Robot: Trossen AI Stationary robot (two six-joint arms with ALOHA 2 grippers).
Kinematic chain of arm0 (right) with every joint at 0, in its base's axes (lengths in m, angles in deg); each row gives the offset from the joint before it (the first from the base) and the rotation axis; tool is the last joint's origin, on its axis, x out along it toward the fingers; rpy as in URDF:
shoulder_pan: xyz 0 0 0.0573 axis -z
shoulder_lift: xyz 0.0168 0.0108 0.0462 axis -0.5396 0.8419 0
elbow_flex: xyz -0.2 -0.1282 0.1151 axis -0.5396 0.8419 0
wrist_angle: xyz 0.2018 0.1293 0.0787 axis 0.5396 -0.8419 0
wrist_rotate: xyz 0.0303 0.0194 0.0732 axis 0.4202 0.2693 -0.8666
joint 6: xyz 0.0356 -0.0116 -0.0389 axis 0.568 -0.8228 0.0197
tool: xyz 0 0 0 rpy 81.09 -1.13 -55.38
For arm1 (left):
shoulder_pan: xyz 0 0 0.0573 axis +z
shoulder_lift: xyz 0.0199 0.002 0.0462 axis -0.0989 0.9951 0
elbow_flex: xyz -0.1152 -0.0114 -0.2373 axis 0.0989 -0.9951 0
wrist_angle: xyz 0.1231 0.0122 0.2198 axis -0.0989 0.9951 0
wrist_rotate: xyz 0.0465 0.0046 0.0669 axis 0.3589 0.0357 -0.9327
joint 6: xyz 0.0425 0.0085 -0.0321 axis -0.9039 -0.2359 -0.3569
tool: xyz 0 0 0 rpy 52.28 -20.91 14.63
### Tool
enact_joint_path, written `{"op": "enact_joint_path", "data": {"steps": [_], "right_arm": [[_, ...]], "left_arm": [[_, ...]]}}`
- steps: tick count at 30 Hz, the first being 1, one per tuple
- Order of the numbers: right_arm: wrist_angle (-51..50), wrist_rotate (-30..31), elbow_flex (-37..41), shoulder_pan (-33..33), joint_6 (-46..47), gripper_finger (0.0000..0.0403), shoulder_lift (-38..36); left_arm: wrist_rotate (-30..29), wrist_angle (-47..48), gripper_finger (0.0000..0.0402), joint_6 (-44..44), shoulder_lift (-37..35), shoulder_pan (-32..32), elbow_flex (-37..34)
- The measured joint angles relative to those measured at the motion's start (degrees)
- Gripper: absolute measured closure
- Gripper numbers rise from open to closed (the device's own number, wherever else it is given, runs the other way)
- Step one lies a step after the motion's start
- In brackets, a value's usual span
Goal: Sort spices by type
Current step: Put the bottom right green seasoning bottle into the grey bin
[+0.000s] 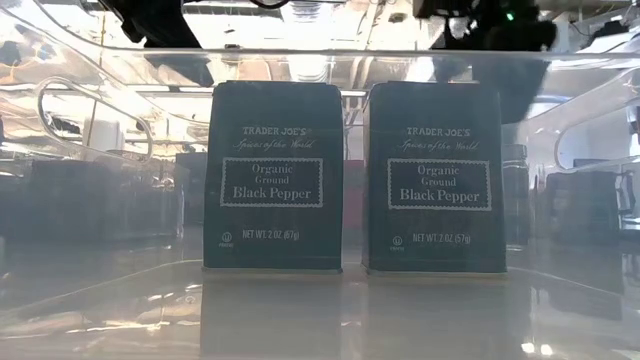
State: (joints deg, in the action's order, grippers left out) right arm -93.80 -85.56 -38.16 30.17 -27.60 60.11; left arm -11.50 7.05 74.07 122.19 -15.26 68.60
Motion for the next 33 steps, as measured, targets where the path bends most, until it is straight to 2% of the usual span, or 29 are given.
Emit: {"op": "enact_joint_path", "data": {"steps": [12,22,27,33], "right_arm": [[7.8,-2.7,8.4,-0.1,0.6,0.0056,0.0],[10.7,-2.8,8.5,-0.1,0.4,0.0132,0.3],[10.6,-2.7,8.5,-0.1,0.4,0.0182,0.5],[10.2,-2.7,8.5,0.0,0.4,0.0182,0.5]], "left_arm": [[0.0,-0.1,0.0186,0.0,0.0,0.0,0.0],[0.0,-0.1,0.0186,0.0,0.0,0.0,0.0],[0.0,-0.1,0.0186,0.0,0.0,0.0,0.0],[0.0,-0.2,0.0186,0.0,0.0,0.0,0.0]]}}
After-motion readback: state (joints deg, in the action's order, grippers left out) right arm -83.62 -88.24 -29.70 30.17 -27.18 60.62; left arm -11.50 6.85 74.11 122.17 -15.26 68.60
